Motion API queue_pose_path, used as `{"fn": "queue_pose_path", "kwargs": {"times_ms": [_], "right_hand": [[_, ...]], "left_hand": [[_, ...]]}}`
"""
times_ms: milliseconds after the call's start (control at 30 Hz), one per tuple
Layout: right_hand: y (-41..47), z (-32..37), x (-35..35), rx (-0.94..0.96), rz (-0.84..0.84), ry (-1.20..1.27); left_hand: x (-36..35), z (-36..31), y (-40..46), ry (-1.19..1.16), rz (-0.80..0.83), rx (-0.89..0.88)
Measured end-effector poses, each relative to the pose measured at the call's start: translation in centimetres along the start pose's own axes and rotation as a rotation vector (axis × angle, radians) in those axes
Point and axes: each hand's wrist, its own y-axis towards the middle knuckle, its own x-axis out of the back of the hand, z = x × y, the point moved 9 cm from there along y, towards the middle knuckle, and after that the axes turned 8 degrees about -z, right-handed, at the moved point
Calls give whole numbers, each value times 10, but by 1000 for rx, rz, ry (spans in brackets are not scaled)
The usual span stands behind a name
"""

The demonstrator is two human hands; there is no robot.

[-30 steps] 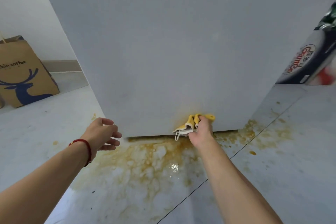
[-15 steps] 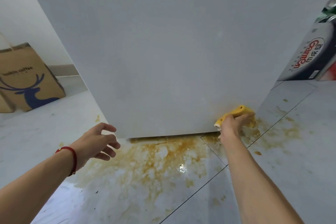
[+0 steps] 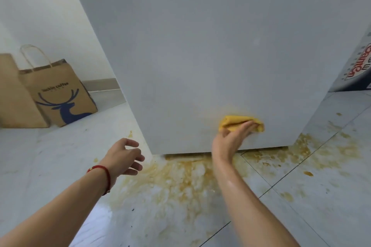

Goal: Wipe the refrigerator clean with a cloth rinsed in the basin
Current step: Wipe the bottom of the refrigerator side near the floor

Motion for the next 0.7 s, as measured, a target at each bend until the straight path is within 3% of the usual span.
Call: {"fn": "queue_pose_path", "kwargs": {"times_ms": [100,200,333,433,500,600,700], "right_hand": [[57,11,35,-39,-208,-9],[18,18,1,-70,-187,39],[-107,3,-100,-163,180,-65],[-205,-23,-159,-530,637,75],[-244,-21,-168,-717,851,242],[-251,-8,-155,-779,958,323],[-255,6,-144,-829,1067,380]], "left_hand": [[26,7,6,-12,-40,11],[35,13,11,-36,-58,53],[21,13,16,-24,-77,58],[29,8,22,59,-192,1],[51,8,20,161,-318,-38],[85,15,19,211,-448,-56],[105,30,17,162,-432,34]]}}
